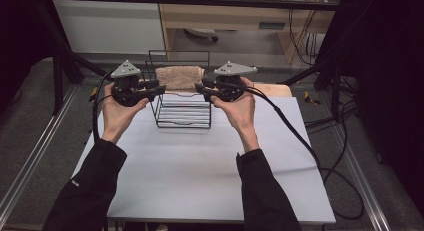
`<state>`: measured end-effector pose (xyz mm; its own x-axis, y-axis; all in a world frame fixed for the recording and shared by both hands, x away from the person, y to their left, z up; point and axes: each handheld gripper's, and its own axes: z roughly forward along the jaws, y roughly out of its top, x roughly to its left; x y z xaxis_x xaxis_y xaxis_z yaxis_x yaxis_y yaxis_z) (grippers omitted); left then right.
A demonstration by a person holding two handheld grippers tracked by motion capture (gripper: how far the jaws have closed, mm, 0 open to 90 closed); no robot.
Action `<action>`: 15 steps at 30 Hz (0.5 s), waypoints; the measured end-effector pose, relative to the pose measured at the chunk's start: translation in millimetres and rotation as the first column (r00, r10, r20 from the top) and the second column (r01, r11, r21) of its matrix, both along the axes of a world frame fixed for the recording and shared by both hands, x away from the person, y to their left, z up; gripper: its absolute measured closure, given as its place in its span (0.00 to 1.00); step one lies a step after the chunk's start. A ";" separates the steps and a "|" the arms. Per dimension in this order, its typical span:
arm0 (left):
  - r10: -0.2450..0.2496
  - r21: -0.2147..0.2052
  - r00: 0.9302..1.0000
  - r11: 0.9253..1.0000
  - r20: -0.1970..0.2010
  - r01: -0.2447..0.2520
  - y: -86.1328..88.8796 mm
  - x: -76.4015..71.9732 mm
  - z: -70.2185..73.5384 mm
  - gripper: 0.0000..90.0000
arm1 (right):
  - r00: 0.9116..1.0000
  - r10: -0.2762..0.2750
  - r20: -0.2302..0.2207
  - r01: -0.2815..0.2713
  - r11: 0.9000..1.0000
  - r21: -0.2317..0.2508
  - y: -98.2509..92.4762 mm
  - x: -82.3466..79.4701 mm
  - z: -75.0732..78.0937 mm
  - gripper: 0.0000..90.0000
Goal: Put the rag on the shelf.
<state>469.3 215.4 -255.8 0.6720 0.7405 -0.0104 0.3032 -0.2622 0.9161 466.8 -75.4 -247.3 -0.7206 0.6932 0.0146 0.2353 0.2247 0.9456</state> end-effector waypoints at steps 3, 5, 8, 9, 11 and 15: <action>0.002 -0.004 1.000 1.000 -0.005 -0.002 4.3 -4.9 -2.5 0.60 | 1.000 -0.007 -0.004 0.007 1.000 -0.004 -5.2 -4.1 1.3 0.60; 0.005 0.005 1.000 1.000 -0.014 -0.005 7.2 -7.6 -4.1 0.54 | 1.000 -0.008 -0.007 0.008 1.000 -0.006 -10.3 -6.8 1.9 0.54; 0.009 -0.003 1.000 1.000 -0.020 -0.009 13.1 -12.3 -8.3 0.48 | 1.000 -0.020 -0.008 0.019 1.000 -0.010 -18.9 -10.4 1.8 0.46; 0.010 -0.004 1.000 1.000 -0.024 -0.010 15.1 -13.7 -9.9 0.45 | 1.000 -0.023 -0.013 0.023 1.000 -0.010 -21.8 -11.6 1.7 0.44; 0.011 -0.003 0.999 1.000 -0.034 -0.011 18.4 -16.3 -13.8 0.40 | 0.999 -0.031 -0.024 0.031 0.999 -0.019 -28.5 -14.7 1.2 0.38; 0.027 0.020 0.999 0.999 -0.046 -0.026 24.3 -20.9 -22.8 0.31 | 0.999 -0.036 -0.038 0.035 0.999 -0.027 -39.2 -19.1 -0.7 0.27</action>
<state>448.4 239.7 -278.5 0.6510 0.7586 -0.0267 0.3522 -0.2707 0.8959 447.7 -114.6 -248.0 -0.6945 0.7191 0.0236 0.2801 0.2400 0.9295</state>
